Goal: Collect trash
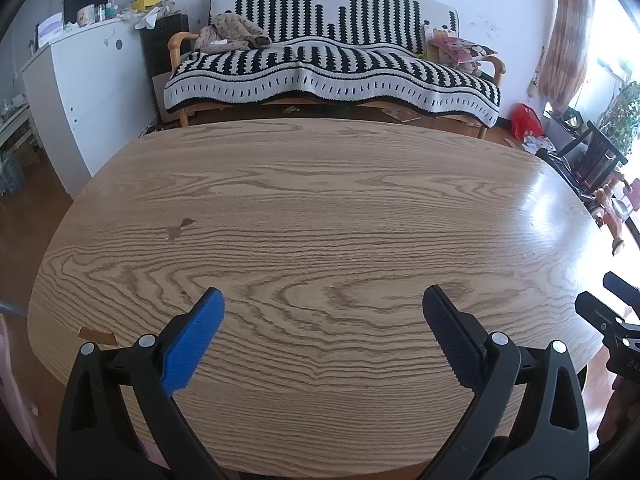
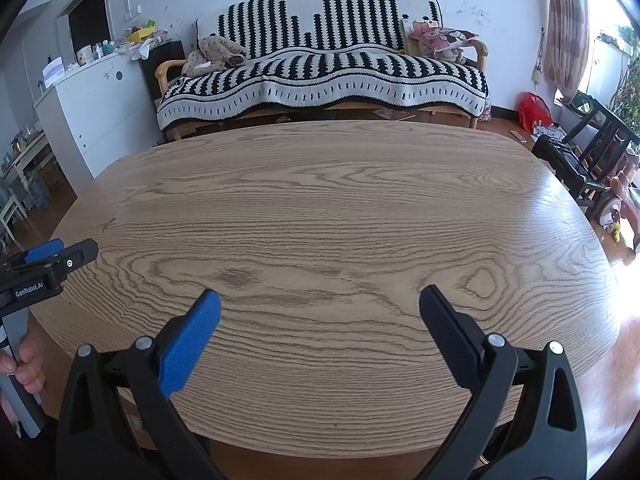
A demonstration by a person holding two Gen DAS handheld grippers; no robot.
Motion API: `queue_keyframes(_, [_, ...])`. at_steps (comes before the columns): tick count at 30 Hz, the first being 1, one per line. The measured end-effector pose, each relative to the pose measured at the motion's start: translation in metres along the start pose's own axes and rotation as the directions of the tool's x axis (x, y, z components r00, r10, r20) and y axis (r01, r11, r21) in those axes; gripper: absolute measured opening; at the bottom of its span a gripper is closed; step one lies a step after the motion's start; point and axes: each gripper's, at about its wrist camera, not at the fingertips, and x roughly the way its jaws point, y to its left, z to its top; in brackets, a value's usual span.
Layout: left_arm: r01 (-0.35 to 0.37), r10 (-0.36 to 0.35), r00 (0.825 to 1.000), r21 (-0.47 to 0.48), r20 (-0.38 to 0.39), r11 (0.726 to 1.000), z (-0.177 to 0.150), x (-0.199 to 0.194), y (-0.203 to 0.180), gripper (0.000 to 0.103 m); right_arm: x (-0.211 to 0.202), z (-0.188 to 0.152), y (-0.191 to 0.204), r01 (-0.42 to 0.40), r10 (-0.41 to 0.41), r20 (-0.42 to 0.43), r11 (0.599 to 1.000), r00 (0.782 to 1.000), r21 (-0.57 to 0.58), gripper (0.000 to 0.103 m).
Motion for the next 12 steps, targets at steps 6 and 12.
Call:
queue_keyframes(6, [-0.001,0.001,1.000,-0.004,-0.002,1.000,0.0009,-0.0023,-0.0020,0.096,-0.0003,0.0008,0.0017,0.000,0.000,0.000,1.000,1.000,0.002,0.096])
queue_keyframes(12, [0.009,-0.010,1.000,-0.023,-0.019,1.000,0.0035,-0.0018,-0.0010,0.096,-0.0003,0.0018,0.0023,0.001,-0.001,-0.001,1.000,1.000,0.002,0.096])
